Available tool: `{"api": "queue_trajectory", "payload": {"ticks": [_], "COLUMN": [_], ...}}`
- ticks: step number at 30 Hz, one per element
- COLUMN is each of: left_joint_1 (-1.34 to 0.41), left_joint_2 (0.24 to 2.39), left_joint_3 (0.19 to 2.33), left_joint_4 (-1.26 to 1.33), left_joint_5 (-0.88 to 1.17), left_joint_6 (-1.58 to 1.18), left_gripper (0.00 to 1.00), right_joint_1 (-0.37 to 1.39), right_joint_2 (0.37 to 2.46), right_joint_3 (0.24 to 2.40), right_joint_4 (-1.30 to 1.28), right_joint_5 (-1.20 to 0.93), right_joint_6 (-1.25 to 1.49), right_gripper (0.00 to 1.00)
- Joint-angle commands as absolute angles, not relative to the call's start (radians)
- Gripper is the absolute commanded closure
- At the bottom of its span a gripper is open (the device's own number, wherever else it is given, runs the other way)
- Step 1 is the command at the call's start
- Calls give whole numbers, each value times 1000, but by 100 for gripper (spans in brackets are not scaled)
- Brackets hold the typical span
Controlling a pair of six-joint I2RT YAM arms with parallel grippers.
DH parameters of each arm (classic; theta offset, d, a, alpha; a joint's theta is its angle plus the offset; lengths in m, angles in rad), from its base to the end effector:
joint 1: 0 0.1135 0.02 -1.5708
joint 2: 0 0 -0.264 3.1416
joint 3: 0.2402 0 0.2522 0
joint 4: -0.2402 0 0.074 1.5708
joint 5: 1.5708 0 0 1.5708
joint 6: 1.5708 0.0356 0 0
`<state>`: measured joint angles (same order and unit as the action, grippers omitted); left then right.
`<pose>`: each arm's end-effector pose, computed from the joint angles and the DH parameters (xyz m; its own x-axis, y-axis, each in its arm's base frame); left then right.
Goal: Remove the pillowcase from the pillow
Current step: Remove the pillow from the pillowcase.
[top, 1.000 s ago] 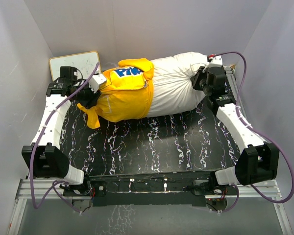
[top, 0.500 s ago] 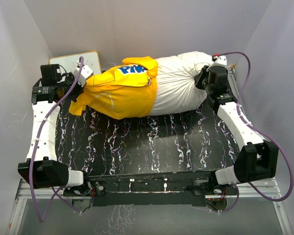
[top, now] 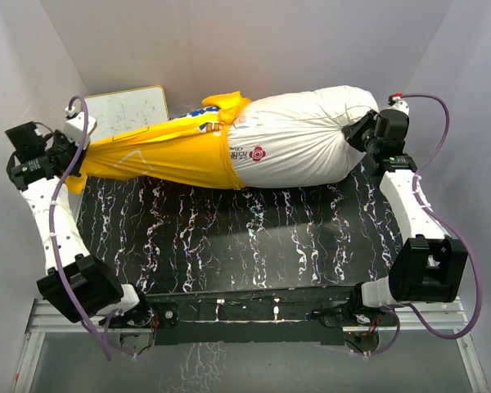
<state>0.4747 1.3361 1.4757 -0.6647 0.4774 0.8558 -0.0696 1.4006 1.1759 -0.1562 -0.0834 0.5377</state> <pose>0.2603 0.1154 0.4108 -0.3318 0.5835 -0.7412 0.3024 0.8101 0.5024 0.3285 -0.0199 0.3369 -0.3225 0.5341 -0.7815 0.1832 0.8452 0.5021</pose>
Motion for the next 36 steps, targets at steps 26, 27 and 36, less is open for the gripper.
{"api": "queue_trajectory", "payload": {"ticks": [26, 27, 36], "left_joint_1": [959, 969, 915], "left_joint_2": [1422, 1420, 1454], "left_joint_3": [1650, 1662, 1948], "left_joint_4": [-550, -568, -832], "left_joint_5": [305, 327, 747], "left_joint_6": [917, 913, 676], "left_gripper": [100, 100, 100], "right_joint_1": [-327, -327, -275], "right_joint_2": [1498, 1497, 1415], "right_joint_3": [1248, 1247, 1209], "right_joint_4": [-304, -300, -182], "right_joint_5": [198, 196, 55], "right_joint_6": [867, 877, 848], "right_gripper": [92, 92, 92]}}
